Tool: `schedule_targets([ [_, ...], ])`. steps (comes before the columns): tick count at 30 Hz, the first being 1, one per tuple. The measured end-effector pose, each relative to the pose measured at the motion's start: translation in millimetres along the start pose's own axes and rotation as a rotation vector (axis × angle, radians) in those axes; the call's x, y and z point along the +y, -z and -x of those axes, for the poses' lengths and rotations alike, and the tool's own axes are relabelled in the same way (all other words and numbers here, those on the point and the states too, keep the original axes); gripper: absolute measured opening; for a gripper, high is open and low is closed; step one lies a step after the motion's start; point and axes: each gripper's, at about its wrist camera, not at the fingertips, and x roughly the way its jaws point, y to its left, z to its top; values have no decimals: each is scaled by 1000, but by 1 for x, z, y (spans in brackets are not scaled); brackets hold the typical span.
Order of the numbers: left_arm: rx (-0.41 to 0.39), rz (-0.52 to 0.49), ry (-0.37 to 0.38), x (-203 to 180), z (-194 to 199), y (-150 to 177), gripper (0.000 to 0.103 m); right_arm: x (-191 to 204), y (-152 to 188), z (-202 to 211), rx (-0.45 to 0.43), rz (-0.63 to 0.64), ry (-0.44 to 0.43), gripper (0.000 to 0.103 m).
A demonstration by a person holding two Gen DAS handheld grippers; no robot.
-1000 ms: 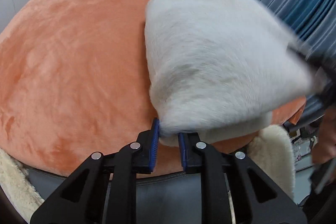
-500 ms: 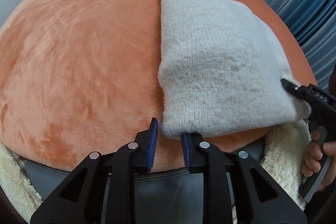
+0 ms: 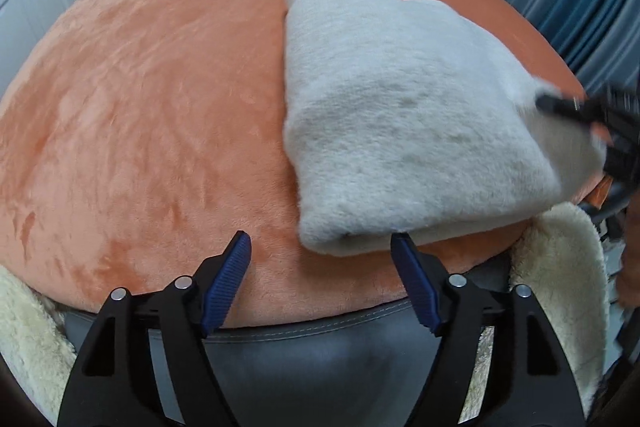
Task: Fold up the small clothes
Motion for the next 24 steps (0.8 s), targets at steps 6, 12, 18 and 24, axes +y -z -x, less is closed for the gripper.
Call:
schedule_targets([
  [6,-1,113,-18,16,-4,-2,71,128,-22,17,-14,194,-264,22],
  [12,-14,232,-23,44,1,-6,71,173,-26,55,-93,215,-451,20],
  [18,1,217,-15,46,-7,-7,73,-13,-15,40,-90,-125,-169,19],
  [24,19,143,-38,30,-16,-8,71,-119,38,1,24,-332,-66,23],
])
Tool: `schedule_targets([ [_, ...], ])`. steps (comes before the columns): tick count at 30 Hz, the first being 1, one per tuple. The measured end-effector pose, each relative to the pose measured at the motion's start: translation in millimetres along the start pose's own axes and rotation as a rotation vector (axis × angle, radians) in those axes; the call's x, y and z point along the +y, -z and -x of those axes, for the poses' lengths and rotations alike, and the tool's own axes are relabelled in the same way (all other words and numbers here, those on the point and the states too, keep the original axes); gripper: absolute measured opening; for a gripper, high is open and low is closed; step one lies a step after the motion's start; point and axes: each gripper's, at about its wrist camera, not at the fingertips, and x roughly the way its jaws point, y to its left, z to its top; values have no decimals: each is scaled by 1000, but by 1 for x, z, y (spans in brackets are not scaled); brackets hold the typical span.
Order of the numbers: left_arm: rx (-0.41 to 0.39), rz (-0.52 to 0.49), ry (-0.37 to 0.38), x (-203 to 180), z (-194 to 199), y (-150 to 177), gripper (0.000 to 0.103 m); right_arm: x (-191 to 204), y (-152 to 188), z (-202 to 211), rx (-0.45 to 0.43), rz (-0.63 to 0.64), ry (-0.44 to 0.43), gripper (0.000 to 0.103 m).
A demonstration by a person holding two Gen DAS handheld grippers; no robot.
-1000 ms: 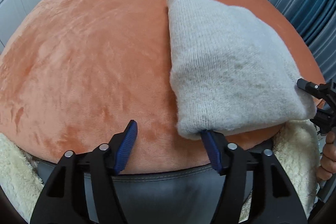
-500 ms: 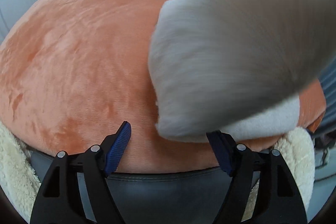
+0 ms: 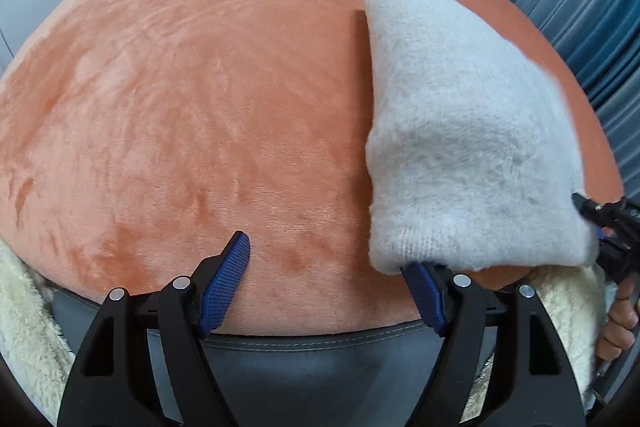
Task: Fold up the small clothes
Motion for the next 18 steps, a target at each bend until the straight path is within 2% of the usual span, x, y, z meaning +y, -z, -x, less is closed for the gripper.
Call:
schedule_targets([
  [2,-11,-12,-12,-1,5,-1,71,13,-2,9,-26,63,10,32],
  [4,-16,-6,-1,1,13,-2,71,25,-3,20,-53,125,65,32],
  [10,-52,-51,-28,-12,40,3,71,54,-3,64,-219,173,101,32],
  [15,-44,-80,-63,-21,45,-1,71,127,8,62,-189,377,8,30],
  [18,-33,-77,-73,-25,49,0,71,165,24,36,-133,474,-25,30],
])
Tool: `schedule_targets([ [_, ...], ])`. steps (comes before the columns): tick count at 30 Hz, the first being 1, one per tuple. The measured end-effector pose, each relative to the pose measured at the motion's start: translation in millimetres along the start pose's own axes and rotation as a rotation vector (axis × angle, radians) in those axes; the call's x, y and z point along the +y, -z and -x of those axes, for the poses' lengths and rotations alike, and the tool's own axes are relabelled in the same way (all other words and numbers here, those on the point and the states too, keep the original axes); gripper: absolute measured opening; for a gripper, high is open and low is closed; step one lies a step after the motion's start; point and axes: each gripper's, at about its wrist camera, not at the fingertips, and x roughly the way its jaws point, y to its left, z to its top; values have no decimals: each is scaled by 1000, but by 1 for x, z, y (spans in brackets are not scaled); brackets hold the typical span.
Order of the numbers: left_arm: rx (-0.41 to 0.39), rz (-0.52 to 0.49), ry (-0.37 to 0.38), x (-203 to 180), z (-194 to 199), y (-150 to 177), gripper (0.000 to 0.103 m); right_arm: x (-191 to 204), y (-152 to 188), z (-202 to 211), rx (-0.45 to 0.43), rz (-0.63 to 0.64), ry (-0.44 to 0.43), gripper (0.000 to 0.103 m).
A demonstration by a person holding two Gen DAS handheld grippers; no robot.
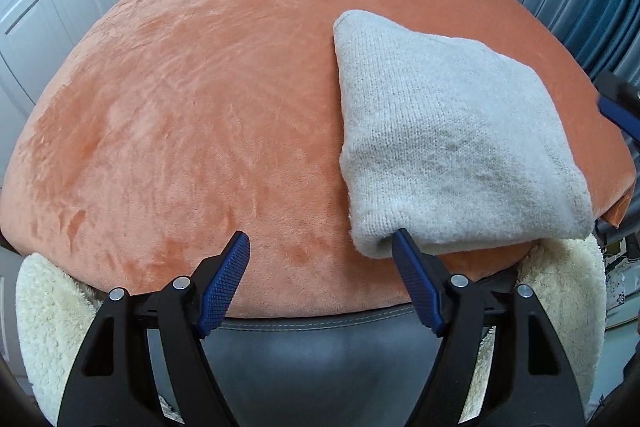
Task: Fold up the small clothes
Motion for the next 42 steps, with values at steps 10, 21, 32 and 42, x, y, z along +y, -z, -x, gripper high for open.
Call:
schedule_targets([
  [10,27,5,1,9,3,4,72,33,58,-94,274,210,78,31],
  [21,-43,26,116,2,14,-19,86,-118,60,5,87,-338,127,66],
  [32,-50,-14,67,-16,17,-14,87,-38,-6,53,-145,-89,-197,17],
  [42,-11,-12,69,-18,5,-13,87,-125,56,-34,164,-216,91,18],
])
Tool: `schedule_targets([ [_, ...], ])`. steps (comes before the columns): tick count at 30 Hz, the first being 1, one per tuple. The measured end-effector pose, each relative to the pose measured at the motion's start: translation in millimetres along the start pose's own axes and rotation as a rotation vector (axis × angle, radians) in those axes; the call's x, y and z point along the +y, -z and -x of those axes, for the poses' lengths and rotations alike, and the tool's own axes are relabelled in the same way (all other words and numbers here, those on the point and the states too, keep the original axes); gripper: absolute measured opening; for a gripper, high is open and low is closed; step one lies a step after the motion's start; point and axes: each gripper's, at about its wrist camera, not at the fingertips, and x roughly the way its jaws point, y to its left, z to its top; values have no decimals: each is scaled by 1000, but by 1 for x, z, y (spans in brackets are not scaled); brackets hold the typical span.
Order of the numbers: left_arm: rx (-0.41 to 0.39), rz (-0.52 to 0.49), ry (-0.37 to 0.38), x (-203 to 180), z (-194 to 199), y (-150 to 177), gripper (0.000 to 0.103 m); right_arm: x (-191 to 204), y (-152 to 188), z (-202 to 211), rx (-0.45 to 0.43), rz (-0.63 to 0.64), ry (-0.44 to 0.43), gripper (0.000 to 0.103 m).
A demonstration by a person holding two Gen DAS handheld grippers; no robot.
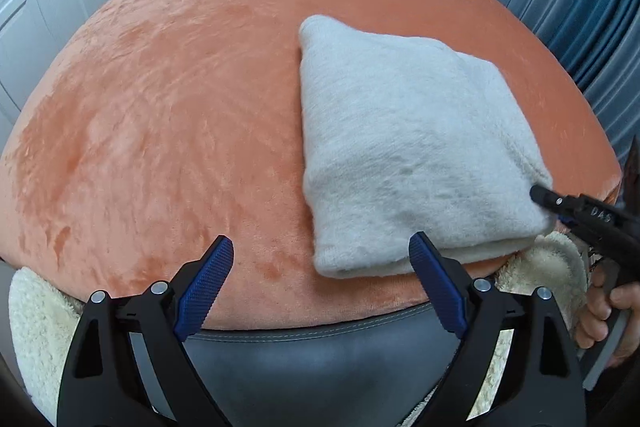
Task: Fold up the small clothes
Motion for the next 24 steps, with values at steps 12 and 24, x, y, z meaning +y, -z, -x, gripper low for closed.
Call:
schedule_targets([
  [12,-6,-10,-5,-4,-2,-6,87,17,-2,38,-123,44,-46,16],
  [24,17,-8,-26,-4,-12,-2,87,-1,10,18,-56,23,73,37],
])
